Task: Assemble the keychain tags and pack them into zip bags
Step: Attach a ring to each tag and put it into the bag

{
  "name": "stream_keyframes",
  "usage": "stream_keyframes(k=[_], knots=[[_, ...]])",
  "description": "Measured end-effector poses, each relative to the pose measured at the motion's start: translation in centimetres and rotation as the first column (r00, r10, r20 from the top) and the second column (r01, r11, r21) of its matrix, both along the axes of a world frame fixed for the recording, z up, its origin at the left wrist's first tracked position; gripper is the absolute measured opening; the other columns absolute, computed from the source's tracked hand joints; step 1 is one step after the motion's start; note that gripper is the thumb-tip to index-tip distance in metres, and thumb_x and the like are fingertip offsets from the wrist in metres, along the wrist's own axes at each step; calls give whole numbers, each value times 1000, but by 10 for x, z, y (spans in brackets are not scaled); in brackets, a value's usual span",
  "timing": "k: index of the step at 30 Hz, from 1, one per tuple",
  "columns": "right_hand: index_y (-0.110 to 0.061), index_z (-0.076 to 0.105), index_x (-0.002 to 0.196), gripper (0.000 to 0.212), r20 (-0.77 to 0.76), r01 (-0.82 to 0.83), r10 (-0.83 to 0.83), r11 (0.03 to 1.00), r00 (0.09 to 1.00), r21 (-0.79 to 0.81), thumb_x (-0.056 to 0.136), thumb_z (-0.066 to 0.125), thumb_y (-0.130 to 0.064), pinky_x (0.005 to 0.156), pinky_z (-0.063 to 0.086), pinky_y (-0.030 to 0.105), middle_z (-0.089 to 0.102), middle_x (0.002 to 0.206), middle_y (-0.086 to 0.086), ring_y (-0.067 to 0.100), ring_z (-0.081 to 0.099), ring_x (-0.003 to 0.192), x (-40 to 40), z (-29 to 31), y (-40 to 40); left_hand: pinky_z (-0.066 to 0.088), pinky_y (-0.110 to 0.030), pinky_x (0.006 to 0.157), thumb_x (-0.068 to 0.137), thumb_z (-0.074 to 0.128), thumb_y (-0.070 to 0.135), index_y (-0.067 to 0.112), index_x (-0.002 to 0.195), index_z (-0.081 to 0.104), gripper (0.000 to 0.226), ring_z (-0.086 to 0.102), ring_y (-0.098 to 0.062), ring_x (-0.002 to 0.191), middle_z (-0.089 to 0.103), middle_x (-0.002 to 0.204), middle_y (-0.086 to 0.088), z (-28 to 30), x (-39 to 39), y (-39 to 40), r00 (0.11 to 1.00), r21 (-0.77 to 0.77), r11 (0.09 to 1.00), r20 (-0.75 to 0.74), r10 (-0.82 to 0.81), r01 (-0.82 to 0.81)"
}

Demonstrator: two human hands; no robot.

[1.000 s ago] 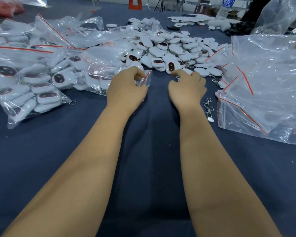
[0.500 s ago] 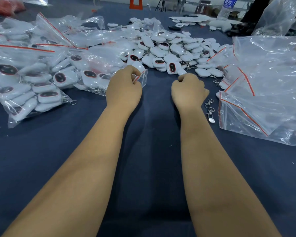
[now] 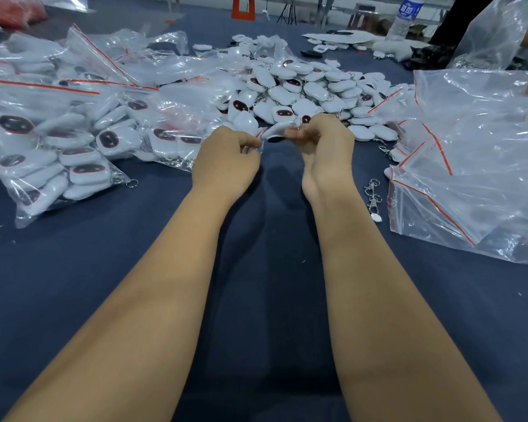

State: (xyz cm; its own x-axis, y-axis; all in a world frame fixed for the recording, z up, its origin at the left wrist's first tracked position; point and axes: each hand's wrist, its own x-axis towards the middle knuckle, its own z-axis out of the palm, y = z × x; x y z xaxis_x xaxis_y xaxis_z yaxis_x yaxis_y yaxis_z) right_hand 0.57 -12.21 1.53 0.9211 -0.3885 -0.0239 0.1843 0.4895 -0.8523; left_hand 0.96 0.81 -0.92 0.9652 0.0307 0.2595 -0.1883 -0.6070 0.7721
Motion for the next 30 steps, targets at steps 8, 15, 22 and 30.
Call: stream_keyframes(k=[8, 15, 22, 30], knots=[[-12, 41, 59, 28, 71, -160, 149, 970, 986, 184, 83, 35, 2, 69, 48, 35, 35, 52, 3, 20, 42, 45, -6, -1, 3, 39, -34, 66, 90, 47, 32, 19, 71, 54, 24, 50, -17, 70, 54, 72, 5, 9, -4, -5, 992, -294, 956, -125, -20, -17], [-13, 44, 63, 27, 4, -130, 136, 958, 991, -257, 83, 50, 4, 63, 46, 30, 39, 53, -1, 14, 47, 49, -2, -6, 5, 26, -22, 47, 90, 56, 31, 19, 49, 35, 48, 28, -10, 48, 29, 47, 10, 8, -7, -3, 996, -315, 948, -65, -57, 34], [-24, 60, 105, 41, 1, -154, 206, 733, 979, -662, 77, 54, 7, 60, 41, 14, 48, 73, -4, 2, 46, 59, -9, -9, 8, 30, -30, 58, 90, 57, 34, 13, 61, 45, 37, 34, -16, 56, 37, 53, 1, 8, -4, -2, 997, -367, 930, -72, -10, -18], [-12, 74, 87, 6, 40, -26, 82, 675, 996, -737, 86, 72, -18, 72, 45, 22, 64, 79, -3, 7, 52, 73, -4, -12, 9, 49, -36, 80, 99, 42, 39, 23, 78, 66, 36, 62, -19, 82, 68, 83, 4, 11, -5, -3, 995, -413, 909, -93, 22, -58]])
